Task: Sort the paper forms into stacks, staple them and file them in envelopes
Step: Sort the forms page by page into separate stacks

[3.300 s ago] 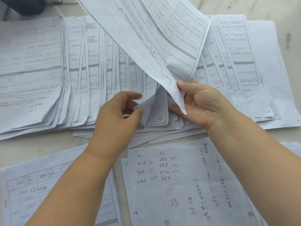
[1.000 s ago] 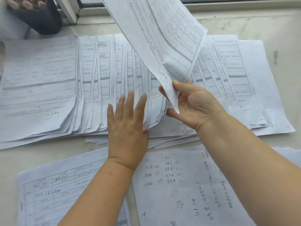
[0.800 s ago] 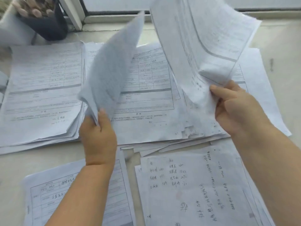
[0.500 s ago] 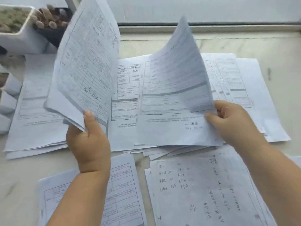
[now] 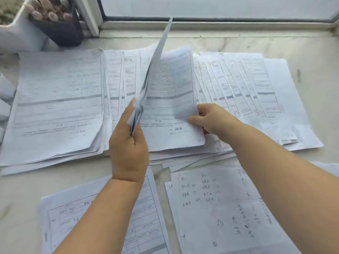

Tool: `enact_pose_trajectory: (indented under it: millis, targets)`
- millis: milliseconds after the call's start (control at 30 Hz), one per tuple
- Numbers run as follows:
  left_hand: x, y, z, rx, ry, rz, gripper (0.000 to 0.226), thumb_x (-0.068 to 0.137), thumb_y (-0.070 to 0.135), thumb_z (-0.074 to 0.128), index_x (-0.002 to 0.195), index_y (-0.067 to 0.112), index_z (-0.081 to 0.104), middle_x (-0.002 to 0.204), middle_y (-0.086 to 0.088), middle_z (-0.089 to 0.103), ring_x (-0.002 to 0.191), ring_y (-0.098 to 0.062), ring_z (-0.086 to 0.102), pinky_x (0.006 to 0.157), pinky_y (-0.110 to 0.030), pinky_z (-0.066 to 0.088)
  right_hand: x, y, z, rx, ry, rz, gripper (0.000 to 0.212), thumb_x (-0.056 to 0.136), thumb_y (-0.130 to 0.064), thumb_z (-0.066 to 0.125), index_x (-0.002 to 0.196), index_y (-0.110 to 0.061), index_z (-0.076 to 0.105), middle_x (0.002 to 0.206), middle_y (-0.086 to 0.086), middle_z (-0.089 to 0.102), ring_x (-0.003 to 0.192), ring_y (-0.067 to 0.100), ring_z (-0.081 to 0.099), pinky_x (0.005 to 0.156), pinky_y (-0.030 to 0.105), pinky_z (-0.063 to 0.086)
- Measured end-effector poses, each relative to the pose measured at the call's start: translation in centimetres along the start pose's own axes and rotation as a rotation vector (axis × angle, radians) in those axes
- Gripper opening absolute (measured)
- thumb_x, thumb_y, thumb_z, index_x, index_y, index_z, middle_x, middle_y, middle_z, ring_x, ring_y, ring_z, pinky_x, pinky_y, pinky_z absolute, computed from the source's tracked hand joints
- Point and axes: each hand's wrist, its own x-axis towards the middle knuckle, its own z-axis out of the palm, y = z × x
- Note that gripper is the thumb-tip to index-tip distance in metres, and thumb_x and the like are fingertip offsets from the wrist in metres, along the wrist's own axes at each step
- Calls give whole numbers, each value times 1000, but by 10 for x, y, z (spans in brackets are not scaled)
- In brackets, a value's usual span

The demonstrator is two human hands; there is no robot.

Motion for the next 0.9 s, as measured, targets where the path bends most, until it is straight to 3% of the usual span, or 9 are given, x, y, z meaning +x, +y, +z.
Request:
enact_pose_trajectory:
  millis: [67, 133, 233, 300, 400, 567, 633, 767, 900]
  targets:
    - [-2, -1, 2, -28, -84, 73, 47, 92, -3, 43, 136, 13, 47, 134, 12, 50, 127, 9, 42, 106, -8, 29, 5, 2, 1, 3, 9, 25, 3, 89, -26, 67, 88, -25, 70, 94, -2, 75, 93, 24, 70, 91, 44, 55]
    - [-3, -5, 5, 29, -247, 116, 58, 87, -7, 42, 138, 21, 47, 140, 4, 48, 134, -5, 40, 110, -14, 27, 9, 2, 5, -20, 53, 44, 14, 88, -29, 68, 80, -18, 67, 92, 3, 74, 87, 27, 69, 87, 44, 56]
    - [0, -6, 10, 466, -618, 91, 67, 82, 3, 40, 144, 31, 42, 156, -10, 26, 145, -26, 19, 120, -42, 8, 12, 3, 9, 9, 170, 49, 15, 88, -20, 60, 77, -10, 63, 78, 8, 66, 74, 25, 61, 78, 42, 55]
    - [1, -7, 12, 673, -755, 71, 71, 86, 5, 45, 147, 37, 31, 161, -5, 9, 148, -23, 3, 118, -43, -6, 2, 6, 7, 111, 280, 71, 11, 87, -11, 55, 83, -15, 65, 79, 6, 69, 71, 24, 64, 80, 43, 59]
    - [6, -6, 10, 684, -778, 112, 55, 87, 9, 52, 133, 38, 40, 158, -7, 15, 147, -25, 7, 119, -48, 0, -38, 15, -2, 253, 412, 87, 14, 92, -5, 51, 96, -15, 60, 83, 7, 70, 67, 16, 64, 78, 36, 60]
    - [16, -2, 10, 808, -885, 152, 39, 86, 17, 53, 121, 33, 45, 140, -13, 36, 135, -32, 28, 111, -53, 25, -124, 38, -6, 361, 480, 76, 11, 93, -8, 55, 95, -16, 63, 75, 1, 72, 64, 12, 64, 74, 32, 58]
    - [18, 6, 11, 850, -934, 162, 39, 88, 26, 55, 124, 32, 43, 140, -12, 35, 134, -30, 29, 111, -52, 26, -156, 45, 4, 384, 446, 78, 10, 95, -11, 56, 94, -17, 64, 72, -1, 72, 64, 11, 64, 74, 32, 58]
    - [-1, 25, -4, 822, -939, 263, 61, 92, 42, 56, 146, 27, 32, 161, -9, 10, 148, -23, 7, 121, -44, 4, -209, 60, 38, 387, 270, 108, 11, 95, -13, 56, 94, -18, 65, 76, -1, 74, 65, 9, 65, 74, 31, 58]
    - [-72, 31, -71, 508, -658, 219, 42, 93, 21, 59, 135, 17, 52, 151, -6, 35, 141, -22, 28, 114, -28, 19, -248, 82, 78, 341, 64, 126, 12, 95, -10, 56, 91, -16, 67, 76, 0, 73, 66, 9, 65, 73, 30, 56]
